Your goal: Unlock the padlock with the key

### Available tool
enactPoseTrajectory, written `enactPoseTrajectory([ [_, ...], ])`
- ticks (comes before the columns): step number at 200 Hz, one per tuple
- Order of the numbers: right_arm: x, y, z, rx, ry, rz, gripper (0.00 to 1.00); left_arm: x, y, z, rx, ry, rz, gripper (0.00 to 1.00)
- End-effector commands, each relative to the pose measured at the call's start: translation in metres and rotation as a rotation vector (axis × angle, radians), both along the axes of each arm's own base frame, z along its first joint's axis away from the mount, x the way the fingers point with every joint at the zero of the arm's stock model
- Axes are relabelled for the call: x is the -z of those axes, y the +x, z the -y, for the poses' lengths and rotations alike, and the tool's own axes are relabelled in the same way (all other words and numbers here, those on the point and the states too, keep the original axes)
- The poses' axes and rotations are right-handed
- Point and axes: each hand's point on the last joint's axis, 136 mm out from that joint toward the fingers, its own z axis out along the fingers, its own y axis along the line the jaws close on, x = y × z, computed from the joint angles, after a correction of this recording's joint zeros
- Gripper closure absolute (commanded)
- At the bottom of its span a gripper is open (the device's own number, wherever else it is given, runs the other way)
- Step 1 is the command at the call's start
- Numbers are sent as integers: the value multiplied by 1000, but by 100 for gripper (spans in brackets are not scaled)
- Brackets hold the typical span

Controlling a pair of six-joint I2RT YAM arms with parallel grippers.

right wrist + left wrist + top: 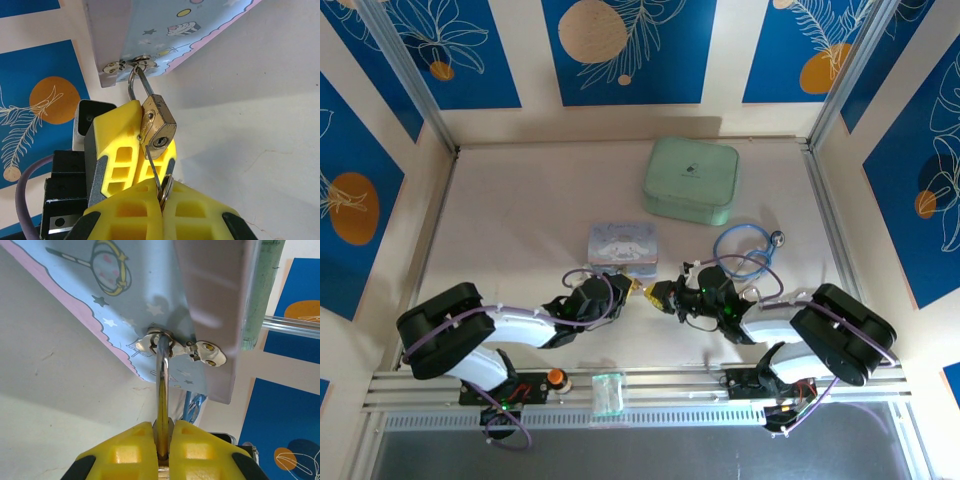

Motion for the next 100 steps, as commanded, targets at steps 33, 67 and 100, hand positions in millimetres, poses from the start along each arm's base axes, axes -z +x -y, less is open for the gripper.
enactPoseTrajectory([
  [33,4,-1,8,25,-27,2,100,-22,13,8,-29,-73,50,100],
  [67,2,-3,5,6,-21,-1,100,-22,12,7,-29,-78,47,100],
  [100,0,-2,3,4,-9,9,100,-25,12,14,-12,-104,44,100],
])
